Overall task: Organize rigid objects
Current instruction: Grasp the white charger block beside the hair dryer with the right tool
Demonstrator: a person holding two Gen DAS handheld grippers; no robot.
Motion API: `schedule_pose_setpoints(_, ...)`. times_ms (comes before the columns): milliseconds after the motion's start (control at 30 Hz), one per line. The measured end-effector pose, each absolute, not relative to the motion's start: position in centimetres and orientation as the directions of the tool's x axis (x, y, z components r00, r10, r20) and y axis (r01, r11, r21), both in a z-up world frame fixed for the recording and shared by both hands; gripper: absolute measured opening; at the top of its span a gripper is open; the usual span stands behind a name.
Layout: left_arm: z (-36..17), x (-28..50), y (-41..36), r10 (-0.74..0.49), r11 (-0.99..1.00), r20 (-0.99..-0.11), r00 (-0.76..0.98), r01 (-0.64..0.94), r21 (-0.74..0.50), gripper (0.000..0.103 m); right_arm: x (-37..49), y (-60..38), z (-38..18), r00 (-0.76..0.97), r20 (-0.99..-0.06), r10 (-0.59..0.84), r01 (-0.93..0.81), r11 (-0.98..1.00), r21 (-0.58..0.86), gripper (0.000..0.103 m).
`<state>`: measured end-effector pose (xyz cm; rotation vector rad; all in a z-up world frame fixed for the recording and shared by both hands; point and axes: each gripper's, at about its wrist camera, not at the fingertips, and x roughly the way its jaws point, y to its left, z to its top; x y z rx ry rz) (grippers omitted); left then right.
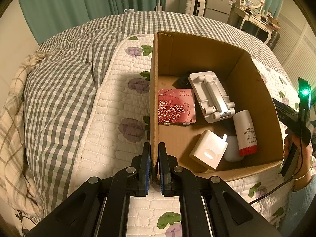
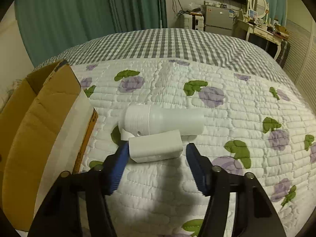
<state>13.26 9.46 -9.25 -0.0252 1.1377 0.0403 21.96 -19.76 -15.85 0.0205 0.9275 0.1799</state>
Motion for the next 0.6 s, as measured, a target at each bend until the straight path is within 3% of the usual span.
schedule_pose_setpoints(367, -9.3, 13.3, 9.5, 0.023, 0.999, -0.907, 0.42, -0.045, 0.004, 0.007, 21.5, -19.5, -15.3, 0.608, -0.78, 0.15, -0.149, 0.986, 0.073, 0.054)
schedule_pose_setpoints(600, -9.3, 13.3, 9.5, 0.022, 0.999, -0.907, 0.42, -0.045, 0.004, 0.007, 20.0, -20.2, -10.0, 0.683, -0.717, 0.142, -0.14, 0.988, 0.064, 0.054)
